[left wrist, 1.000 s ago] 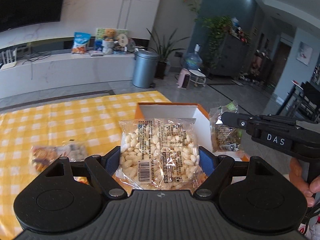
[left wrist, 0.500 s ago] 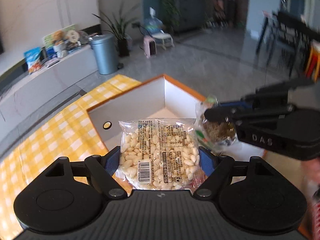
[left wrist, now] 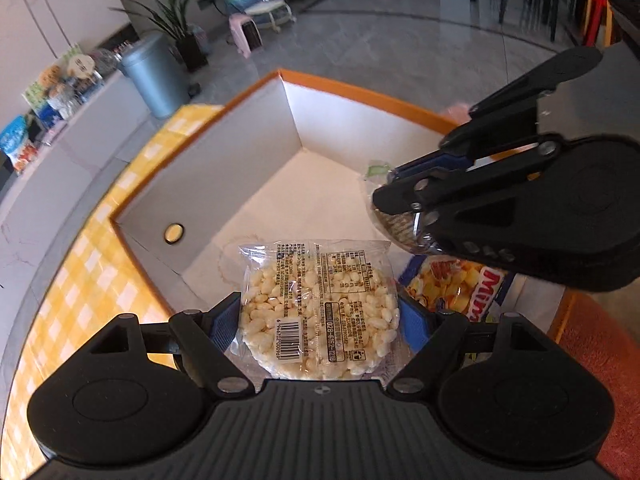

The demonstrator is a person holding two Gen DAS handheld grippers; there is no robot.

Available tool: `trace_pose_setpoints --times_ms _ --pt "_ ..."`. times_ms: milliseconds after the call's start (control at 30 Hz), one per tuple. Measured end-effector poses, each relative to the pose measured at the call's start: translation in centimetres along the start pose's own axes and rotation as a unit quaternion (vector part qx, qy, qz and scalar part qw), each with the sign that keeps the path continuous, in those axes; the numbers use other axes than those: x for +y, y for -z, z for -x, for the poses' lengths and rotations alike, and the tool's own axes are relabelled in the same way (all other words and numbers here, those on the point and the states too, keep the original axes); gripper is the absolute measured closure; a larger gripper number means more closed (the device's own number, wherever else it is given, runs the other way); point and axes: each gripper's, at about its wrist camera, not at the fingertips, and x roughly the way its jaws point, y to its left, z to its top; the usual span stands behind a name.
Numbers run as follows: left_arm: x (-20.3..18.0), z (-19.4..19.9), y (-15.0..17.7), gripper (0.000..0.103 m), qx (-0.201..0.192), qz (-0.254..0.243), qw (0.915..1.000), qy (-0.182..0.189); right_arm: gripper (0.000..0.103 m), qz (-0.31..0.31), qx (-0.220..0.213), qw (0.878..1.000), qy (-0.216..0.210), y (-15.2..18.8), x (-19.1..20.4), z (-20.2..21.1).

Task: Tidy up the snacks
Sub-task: 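Carry the peanut bag and green packet over the orange box and open both tools, then withdraw both tools from the box back toward the remaining snacks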

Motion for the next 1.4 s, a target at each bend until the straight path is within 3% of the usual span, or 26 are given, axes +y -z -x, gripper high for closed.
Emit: trace_pose_setpoints --times_ms 333,733,800,867,1033,1400 --pt "-0.4 -2.0 -0.3 0.011 0.040 -0.012 0.9991 -0.011 0.096 0.002 0.042 0.999 0.010 0.4 0.5 -2.6" --pt "-0.2 -2.1 -0.3 0.007 0.055 0.006 0.9984 0.009 0.093 0.025 0.030 0.999 0.013 0.4 1.4 -2.1" --pt "-0.3 -2.0 -0.2 0.007 0.056 0.007 0.9984 0.007 0.088 0.022 0.031 0.999 0.014 0.3 1.4 -2.0" --pt "-0.3 -1.9 -0.3 0.006 0.058 0.012 0.9982 0.010 0.076 0.017 0.031 0.999 0.017 0.3 1.3 -1.8" --pt "-0.2 -1.1 -0.4 0.003 0.045 0.023 0.9984 0.026 0.064 0.009 0.027 0.999 0.022 0.3 1.2 -1.4" --pt "0.0 3.0 0.4 0.003 -0.031 0.072 0.9969 -0.006 0.051 -0.002 -0.012 0.999 0.046 -0.1 1.0 1.2"
